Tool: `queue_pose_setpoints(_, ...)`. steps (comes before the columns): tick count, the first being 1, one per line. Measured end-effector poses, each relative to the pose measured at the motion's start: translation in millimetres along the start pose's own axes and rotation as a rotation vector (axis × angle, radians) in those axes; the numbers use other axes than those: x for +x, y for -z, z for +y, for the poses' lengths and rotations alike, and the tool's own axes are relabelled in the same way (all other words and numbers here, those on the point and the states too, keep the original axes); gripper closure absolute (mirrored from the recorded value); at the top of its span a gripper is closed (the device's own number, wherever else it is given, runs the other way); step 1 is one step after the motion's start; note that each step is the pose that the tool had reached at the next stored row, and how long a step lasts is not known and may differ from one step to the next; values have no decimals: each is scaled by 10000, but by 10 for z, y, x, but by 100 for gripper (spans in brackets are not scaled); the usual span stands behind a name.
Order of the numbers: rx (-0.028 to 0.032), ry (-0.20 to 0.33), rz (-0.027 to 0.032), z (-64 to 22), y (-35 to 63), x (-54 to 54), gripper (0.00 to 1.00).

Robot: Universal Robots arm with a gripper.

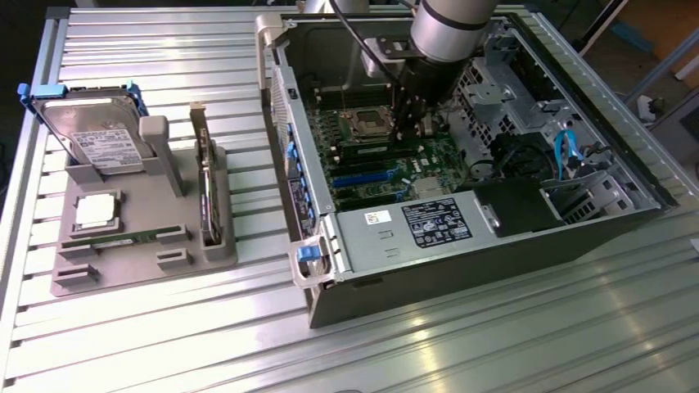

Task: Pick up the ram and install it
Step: 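Insert the ram into the slot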

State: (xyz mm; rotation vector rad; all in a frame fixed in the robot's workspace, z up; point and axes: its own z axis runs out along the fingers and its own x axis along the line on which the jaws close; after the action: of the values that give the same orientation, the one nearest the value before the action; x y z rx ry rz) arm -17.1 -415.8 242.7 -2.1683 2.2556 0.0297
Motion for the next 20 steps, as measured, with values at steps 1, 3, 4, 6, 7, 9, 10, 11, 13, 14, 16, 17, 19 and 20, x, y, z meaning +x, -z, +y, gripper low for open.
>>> queue_pose_setpoints(1, 0, 0, -2, 0, 1, 0, 88)
queue_pose_setpoints(3, 1, 0, -3, -1, 1, -1, 88)
queue_pose_setpoints(4, 0, 0, -1, -1, 2, 0, 88)
queue_pose_setpoints(6, 0, 0, -1, -1, 2, 0, 88)
queue_pose_setpoints(7, -2, 1, -1, -1, 2, 0, 88)
queue_pose_setpoints(9, -24, 1, 3, -6, 3, 0, 88)
queue_pose_setpoints(10, -53, -1, 5, -11, 3, -1, 88)
queue_pose_setpoints(11, -88, -1, 6, -17, 2, -1, 88)
queue_pose_setpoints(13, -117, -4, 7, -22, 2, -1, 88)
queue_pose_setpoints(14, -117, -4, 7, -22, 2, -1, 88)
queue_pose_setpoints(16, -117, -2, 7, -22, 2, -1, 88)
queue_pose_setpoints(17, -118, -1, 7, -22, 2, -1, 88)
queue_pose_setpoints(19, -118, 40, 7, -23, 2, -1, 88)
queue_pose_setpoints(20, -119, 67, 8, -22, 2, -1, 88)
